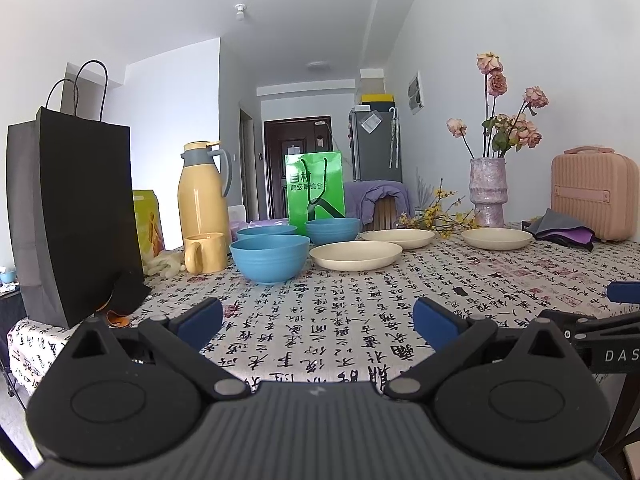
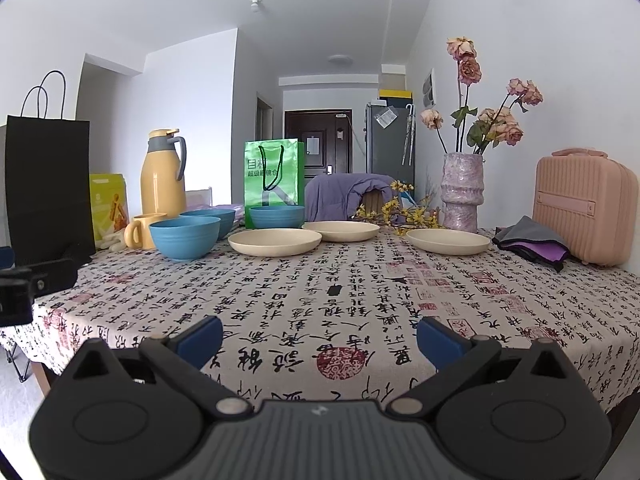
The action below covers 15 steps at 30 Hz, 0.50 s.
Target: Organize plates and bowls
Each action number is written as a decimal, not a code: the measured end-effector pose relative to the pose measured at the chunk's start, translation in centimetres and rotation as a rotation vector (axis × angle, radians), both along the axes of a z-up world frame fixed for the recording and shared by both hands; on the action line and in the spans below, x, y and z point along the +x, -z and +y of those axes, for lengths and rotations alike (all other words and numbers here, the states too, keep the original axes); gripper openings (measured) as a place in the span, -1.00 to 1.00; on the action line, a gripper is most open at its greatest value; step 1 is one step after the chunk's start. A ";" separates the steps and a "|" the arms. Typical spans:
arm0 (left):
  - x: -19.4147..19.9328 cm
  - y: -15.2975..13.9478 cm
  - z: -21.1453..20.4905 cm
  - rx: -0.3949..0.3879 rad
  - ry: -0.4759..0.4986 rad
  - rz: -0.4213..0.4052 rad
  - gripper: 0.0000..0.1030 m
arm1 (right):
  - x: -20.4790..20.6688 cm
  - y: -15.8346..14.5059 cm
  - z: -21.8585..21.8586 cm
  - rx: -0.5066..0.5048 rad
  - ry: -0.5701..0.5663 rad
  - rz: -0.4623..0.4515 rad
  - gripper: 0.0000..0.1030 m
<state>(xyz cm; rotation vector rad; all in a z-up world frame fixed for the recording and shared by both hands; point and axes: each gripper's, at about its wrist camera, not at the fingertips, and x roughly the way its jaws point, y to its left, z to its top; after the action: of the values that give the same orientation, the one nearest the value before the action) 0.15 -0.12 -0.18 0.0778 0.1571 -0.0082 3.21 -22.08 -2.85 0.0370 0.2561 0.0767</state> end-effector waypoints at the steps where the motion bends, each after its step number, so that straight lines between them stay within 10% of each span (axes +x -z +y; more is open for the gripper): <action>1: 0.0 0.0 0.0 0.000 0.001 0.000 1.00 | 0.0 0.0 0.0 0.000 0.000 0.000 1.00; 15: 0.0 0.0 -0.2 0.006 -0.002 0.003 1.00 | 0.1 0.1 -0.1 0.002 -0.001 0.005 1.00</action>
<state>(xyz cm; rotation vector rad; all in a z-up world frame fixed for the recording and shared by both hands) 0.12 -0.34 -0.20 0.0837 0.1603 -0.0055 3.26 -22.13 -2.92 0.0390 0.2608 0.0775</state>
